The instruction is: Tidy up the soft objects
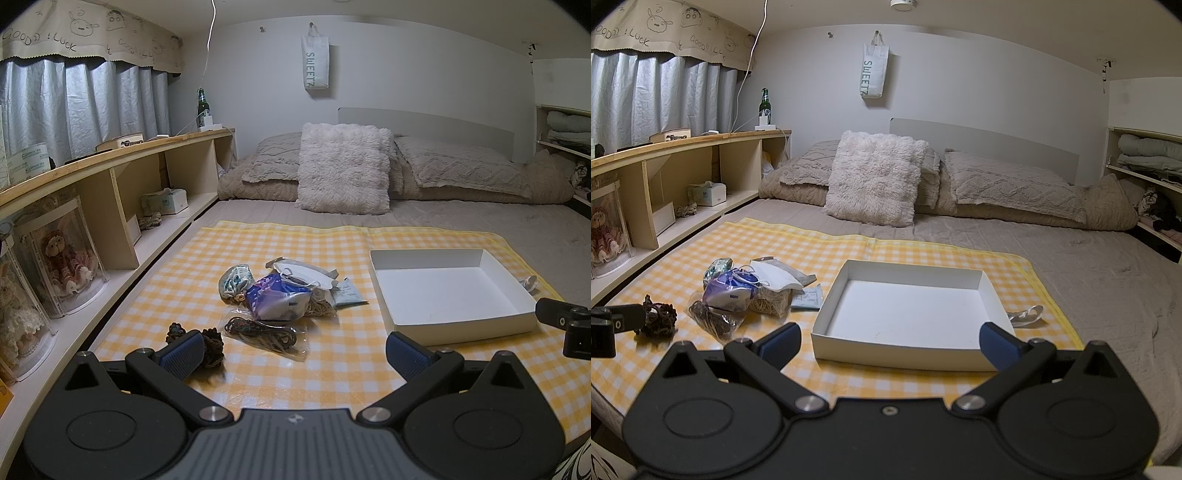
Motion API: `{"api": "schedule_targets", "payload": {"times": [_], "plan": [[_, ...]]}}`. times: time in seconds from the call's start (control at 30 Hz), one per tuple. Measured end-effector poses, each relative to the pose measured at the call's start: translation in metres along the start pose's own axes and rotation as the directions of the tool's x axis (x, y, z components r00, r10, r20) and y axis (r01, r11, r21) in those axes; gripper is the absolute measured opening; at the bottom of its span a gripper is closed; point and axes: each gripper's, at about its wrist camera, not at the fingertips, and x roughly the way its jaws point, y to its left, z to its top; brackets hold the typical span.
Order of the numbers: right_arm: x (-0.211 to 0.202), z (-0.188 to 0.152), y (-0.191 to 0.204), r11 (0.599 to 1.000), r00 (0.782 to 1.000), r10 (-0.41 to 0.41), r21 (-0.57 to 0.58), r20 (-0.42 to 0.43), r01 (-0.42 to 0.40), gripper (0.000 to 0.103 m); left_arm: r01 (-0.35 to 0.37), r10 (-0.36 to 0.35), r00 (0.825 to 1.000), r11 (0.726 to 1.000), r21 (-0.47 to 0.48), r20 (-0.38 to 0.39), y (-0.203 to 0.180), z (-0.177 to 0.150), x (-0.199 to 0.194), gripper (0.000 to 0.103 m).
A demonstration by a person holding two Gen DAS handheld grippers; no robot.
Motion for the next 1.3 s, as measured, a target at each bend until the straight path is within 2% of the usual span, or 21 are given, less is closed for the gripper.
{"api": "schedule_targets", "payload": {"times": [1.17,1.3], "plan": [[-0.003,-0.003,-0.003,1.0,1.0,-0.004,0.007,0.004,0.004,0.103,0.003,-0.002,1.0,1.0,-0.003,0.007,0.002,0.0,0.0,0.103],[-0.009,-0.003,-0.002,1.0,1.0,0.005,0.008,0.009,-0.005,0.103,0.002,-0.002,1.0,1.0,-0.006,0.008,-0.008,0.007,-0.006,0.103]]}}
